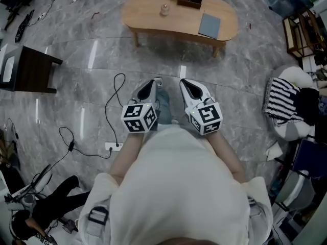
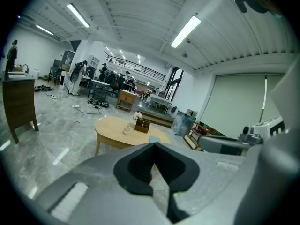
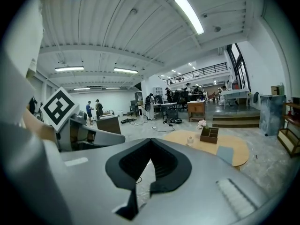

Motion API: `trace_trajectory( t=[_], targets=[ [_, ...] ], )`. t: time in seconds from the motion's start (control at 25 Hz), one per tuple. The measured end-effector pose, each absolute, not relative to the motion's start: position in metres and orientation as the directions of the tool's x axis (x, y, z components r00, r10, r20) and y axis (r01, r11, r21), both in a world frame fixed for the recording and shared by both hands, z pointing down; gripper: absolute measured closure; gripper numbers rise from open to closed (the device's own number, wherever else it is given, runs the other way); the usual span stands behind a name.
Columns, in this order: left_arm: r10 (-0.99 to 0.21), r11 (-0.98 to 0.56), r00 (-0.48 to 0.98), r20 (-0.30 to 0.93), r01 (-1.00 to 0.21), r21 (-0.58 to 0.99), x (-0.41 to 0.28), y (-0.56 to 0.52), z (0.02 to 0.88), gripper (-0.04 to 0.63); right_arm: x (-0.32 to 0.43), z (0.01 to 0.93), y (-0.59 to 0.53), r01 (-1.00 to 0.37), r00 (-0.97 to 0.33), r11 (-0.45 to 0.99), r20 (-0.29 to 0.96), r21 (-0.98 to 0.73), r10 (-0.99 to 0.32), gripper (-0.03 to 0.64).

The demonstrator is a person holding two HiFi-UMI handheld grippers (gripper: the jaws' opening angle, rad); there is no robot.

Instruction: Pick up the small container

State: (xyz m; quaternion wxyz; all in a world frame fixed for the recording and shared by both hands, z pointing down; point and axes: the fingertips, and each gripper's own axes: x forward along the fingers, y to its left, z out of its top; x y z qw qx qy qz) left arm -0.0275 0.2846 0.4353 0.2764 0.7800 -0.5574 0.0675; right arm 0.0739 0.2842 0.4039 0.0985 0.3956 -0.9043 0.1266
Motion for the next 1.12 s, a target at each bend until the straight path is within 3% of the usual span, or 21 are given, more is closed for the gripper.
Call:
trace_trajectory(
  t=[1.12],
  targets=[
    [-0.766,-0.299,0.43,0.477,-0.896,0.328,-0.102,-0.022,0.449,0.594,0.012,0.402,-0.016,-0.823,-0.564,0.547,0.332,-0.151,-0.756,0.62]
  ],
)
